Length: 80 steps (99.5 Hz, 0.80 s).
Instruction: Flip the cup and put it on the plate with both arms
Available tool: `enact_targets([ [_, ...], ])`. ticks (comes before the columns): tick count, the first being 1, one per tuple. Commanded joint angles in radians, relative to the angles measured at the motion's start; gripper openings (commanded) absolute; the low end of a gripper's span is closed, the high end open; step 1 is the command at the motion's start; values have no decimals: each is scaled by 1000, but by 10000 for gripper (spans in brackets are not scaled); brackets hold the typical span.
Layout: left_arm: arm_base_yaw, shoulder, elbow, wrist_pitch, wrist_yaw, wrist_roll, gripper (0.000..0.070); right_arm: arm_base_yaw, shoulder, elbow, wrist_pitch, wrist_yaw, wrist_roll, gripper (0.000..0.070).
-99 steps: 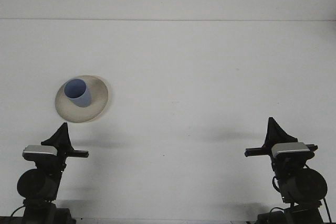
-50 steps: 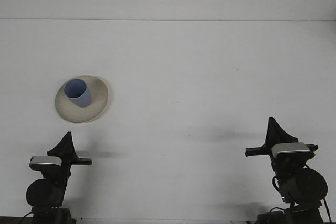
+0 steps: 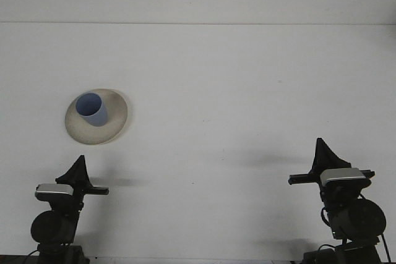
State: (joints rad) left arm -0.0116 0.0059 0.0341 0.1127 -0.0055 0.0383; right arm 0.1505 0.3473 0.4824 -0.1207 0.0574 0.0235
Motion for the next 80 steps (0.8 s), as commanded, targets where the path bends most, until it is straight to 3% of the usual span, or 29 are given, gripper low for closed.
enact_targets([
  [1, -2, -1, -20, 13, -6, -2, 12, 1, 0, 0, 16, 3, 9, 0],
  [37, -2, -1, -20, 13, -6, -2, 12, 0, -1, 0, 16, 4, -1, 0],
  [54, -2, -1, -20, 13, -6, -2, 12, -36, -30, -41, 14, 18, -98, 0],
  [80, -2, -1, -20, 13, -6, -2, 12, -91, -293, -310, 13, -34, -249, 0],
])
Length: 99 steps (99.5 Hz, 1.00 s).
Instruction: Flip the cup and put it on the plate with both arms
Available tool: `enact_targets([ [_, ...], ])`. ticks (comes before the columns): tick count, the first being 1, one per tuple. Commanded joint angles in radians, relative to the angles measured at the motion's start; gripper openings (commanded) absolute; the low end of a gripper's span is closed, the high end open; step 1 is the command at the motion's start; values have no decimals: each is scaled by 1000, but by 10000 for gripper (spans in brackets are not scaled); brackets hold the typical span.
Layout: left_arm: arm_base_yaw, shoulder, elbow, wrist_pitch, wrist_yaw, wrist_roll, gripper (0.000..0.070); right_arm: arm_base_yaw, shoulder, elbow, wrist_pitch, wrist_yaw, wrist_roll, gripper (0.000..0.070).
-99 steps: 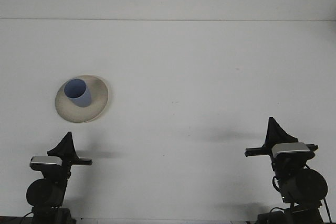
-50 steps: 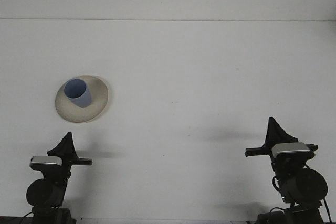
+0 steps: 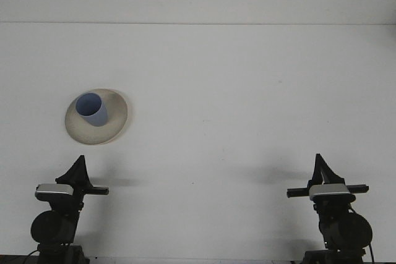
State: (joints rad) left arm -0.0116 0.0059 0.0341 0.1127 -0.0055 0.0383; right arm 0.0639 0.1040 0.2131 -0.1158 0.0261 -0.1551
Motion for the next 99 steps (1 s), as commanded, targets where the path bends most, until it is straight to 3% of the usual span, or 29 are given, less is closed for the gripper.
enact_targets([
  [1, -2, -1, -20, 13, -6, -2, 12, -6, -61, -51, 8, -3, -76, 0],
  [22, -2, -2, -20, 14, -6, -2, 12, -28, -103, -172, 50, 10, -143, 0],
  [99, -2, -2, -20, 16, -6, -2, 12, -31, -103, -200, 64, 27, -137, 0],
])
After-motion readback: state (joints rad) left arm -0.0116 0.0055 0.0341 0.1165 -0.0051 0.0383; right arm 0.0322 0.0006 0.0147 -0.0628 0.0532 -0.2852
